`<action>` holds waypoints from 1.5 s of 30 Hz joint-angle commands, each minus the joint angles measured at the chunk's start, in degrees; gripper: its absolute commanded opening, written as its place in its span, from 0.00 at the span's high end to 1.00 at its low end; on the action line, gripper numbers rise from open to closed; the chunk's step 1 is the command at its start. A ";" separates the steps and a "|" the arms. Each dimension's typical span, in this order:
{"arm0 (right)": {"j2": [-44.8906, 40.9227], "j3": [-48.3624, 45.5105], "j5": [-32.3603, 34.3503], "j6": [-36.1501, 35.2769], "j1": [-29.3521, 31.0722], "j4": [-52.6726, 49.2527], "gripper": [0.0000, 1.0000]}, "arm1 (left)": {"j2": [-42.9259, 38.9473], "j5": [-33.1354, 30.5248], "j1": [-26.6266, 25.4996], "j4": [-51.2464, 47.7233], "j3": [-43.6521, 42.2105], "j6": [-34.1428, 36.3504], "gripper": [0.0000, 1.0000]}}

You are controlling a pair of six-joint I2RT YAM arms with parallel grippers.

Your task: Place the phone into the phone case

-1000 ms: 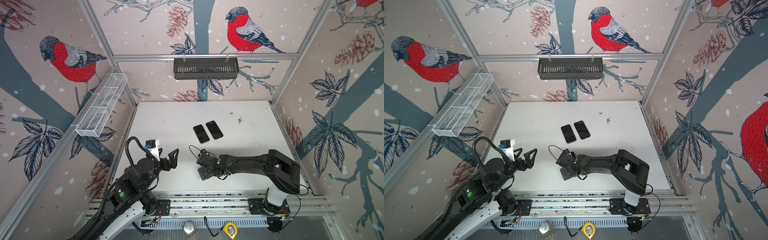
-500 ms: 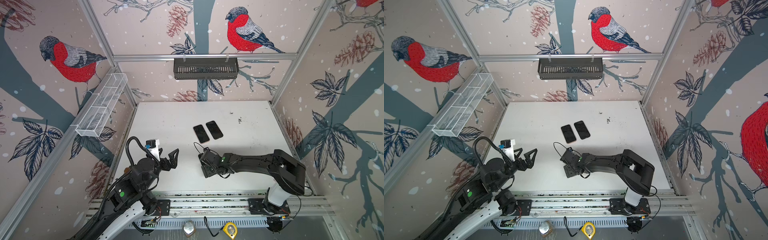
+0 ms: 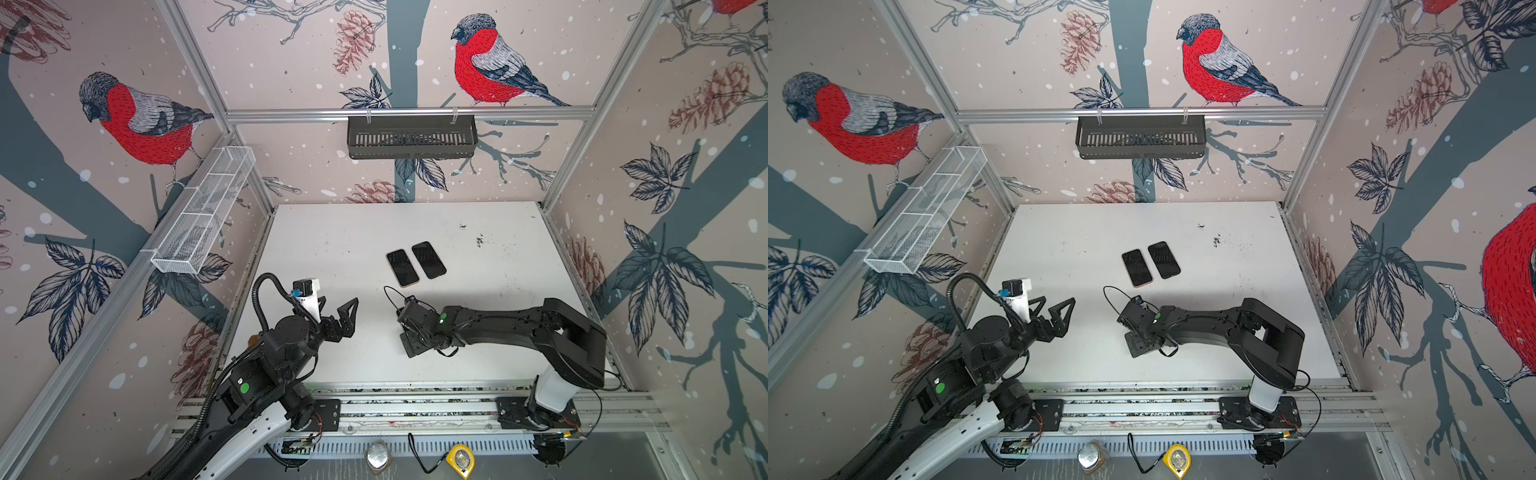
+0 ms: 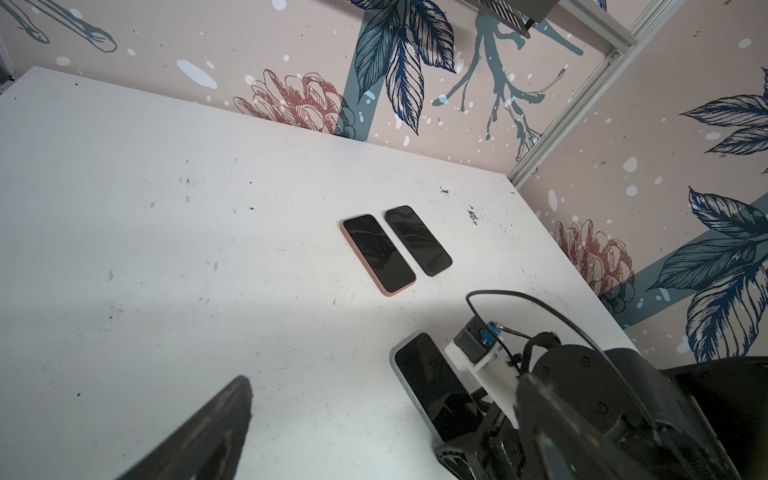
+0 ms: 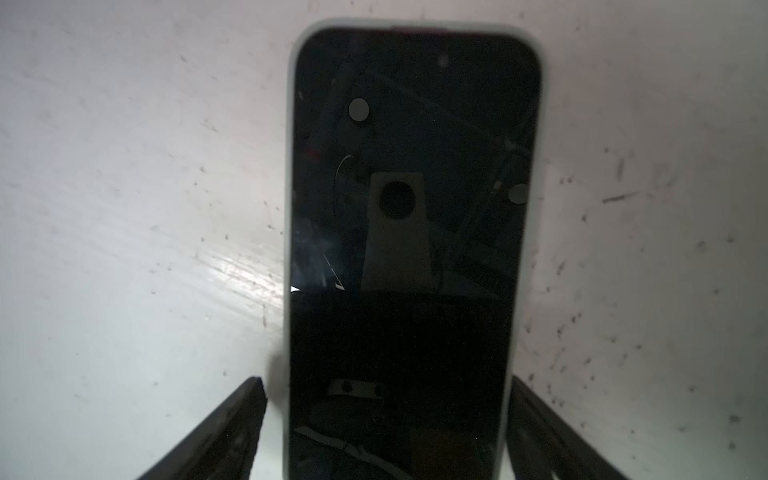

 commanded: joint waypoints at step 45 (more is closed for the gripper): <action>13.70 15.99 -1.89 -6.02 -4.53 -1.40 0.24 | -0.77 0.25 0.07 2.52 -0.18 -0.17 0.02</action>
